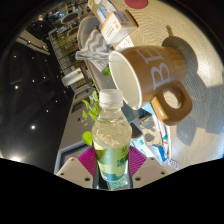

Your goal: Pour water

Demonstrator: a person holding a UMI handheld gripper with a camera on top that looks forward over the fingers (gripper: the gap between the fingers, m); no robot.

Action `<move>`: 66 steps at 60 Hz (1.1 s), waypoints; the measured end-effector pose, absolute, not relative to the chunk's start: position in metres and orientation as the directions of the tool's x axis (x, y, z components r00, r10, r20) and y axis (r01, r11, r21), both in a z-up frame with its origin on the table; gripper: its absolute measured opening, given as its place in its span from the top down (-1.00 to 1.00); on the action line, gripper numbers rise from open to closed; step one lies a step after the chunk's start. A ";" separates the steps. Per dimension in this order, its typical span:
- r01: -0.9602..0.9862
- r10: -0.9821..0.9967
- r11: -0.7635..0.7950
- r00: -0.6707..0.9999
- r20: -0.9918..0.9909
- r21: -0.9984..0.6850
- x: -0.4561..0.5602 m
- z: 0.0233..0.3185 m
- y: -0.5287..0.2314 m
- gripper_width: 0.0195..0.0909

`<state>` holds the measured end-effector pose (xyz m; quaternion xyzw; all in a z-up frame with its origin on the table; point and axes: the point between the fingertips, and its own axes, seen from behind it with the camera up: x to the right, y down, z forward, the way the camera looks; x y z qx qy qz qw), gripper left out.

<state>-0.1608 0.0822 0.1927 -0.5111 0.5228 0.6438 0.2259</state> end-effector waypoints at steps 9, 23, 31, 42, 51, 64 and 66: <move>-0.841 -0.238 -0.379 -0.314 -0.919 0.386 -0.158 0.200 0.073 0.47; -0.882 -0.094 -0.470 0.096 -0.991 -0.041 -0.141 0.257 0.048 0.47; -0.774 0.045 -0.433 0.493 -0.869 -0.462 -0.100 0.302 0.033 0.46; -0.483 0.120 -0.327 0.831 -0.543 -0.812 -0.017 0.331 0.027 0.46; -0.175 0.091 -0.284 0.974 -0.208 -0.943 0.069 0.303 0.035 0.46; 0.056 0.084 -0.362 0.996 0.027 -0.931 0.155 0.191 0.050 0.45; 0.058 0.089 -0.379 0.996 0.026 -0.924 0.162 0.176 0.049 0.45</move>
